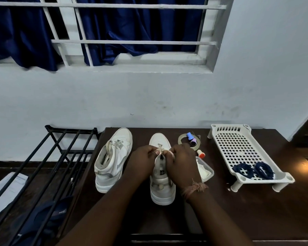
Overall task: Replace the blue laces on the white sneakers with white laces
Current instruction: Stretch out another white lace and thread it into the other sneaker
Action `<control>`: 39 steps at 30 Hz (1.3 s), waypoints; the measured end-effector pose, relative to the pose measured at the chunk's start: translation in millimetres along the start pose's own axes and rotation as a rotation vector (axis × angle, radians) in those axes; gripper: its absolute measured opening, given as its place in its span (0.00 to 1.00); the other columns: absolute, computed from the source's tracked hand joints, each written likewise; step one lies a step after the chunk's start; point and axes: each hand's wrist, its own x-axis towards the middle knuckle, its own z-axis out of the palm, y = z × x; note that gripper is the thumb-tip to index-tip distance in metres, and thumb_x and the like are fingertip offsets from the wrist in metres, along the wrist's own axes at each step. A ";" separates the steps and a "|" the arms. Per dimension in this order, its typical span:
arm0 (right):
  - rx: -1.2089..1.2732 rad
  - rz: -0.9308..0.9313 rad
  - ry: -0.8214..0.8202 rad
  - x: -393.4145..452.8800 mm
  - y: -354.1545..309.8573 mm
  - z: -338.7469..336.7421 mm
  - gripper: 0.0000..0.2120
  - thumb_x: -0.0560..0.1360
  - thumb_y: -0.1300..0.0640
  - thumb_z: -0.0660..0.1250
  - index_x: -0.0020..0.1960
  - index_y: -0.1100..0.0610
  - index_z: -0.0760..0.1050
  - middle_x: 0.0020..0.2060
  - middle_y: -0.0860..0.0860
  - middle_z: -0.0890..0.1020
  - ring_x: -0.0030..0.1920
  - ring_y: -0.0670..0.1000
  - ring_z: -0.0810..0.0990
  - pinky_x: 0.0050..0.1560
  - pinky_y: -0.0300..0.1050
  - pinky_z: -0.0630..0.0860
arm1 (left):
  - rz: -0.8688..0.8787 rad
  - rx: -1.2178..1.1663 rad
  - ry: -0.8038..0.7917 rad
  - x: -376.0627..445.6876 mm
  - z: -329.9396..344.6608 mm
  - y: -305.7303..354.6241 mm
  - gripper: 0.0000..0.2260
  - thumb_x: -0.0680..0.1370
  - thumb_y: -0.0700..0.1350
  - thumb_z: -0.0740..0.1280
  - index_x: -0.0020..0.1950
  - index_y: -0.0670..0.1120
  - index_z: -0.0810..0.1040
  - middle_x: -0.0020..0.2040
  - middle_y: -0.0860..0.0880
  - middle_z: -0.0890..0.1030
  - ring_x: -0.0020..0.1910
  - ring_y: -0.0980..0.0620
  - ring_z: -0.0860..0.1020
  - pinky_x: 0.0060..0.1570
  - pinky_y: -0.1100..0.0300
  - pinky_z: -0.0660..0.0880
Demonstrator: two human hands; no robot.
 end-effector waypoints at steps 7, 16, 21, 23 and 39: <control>0.154 0.128 -0.180 9.2 -2.8 -36.2 0.08 0.79 0.58 0.65 0.46 0.54 0.82 0.39 0.45 0.83 0.42 0.45 0.79 0.40 0.32 0.70 | -0.157 -0.360 0.078 -10.9 -15.1 14.5 0.06 0.80 0.41 0.68 0.45 0.46 0.84 0.36 0.49 0.84 0.32 0.54 0.79 0.35 0.60 0.78; 0.836 0.572 -0.455 8.3 -30.3 -55.0 0.15 0.77 0.68 0.56 0.50 0.66 0.82 0.37 0.57 0.81 0.34 0.51 0.76 0.33 0.42 0.74 | -0.445 -0.768 -0.103 -25.8 -23.7 36.8 0.08 0.80 0.35 0.65 0.54 0.35 0.82 0.42 0.40 0.87 0.38 0.50 0.86 0.42 0.57 0.84; 0.734 0.425 -0.479 4.0 -28.3 -62.8 0.12 0.78 0.71 0.62 0.53 0.64 0.82 0.41 0.63 0.86 0.38 0.57 0.84 0.46 0.49 0.84 | -0.448 -0.747 -0.218 -28.4 -26.2 40.0 0.10 0.81 0.33 0.62 0.53 0.39 0.83 0.46 0.41 0.87 0.45 0.48 0.87 0.50 0.55 0.83; 0.758 0.431 -0.443 3.4 -25.3 -63.6 0.06 0.75 0.72 0.67 0.51 0.66 0.80 0.39 0.66 0.85 0.37 0.60 0.84 0.47 0.57 0.84 | -0.408 -0.651 -0.272 -25.8 -31.2 36.1 0.12 0.80 0.33 0.61 0.57 0.40 0.83 0.49 0.41 0.87 0.50 0.47 0.86 0.59 0.50 0.80; 0.246 0.144 -0.362 -7.4 -28.8 -51.9 0.11 0.70 0.64 0.68 0.34 0.55 0.84 0.29 0.49 0.83 0.32 0.47 0.83 0.41 0.50 0.82 | -0.194 -0.174 -0.299 -27.8 -30.4 31.0 0.16 0.74 0.38 0.68 0.36 0.58 0.87 0.42 0.52 0.88 0.48 0.53 0.85 0.60 0.51 0.80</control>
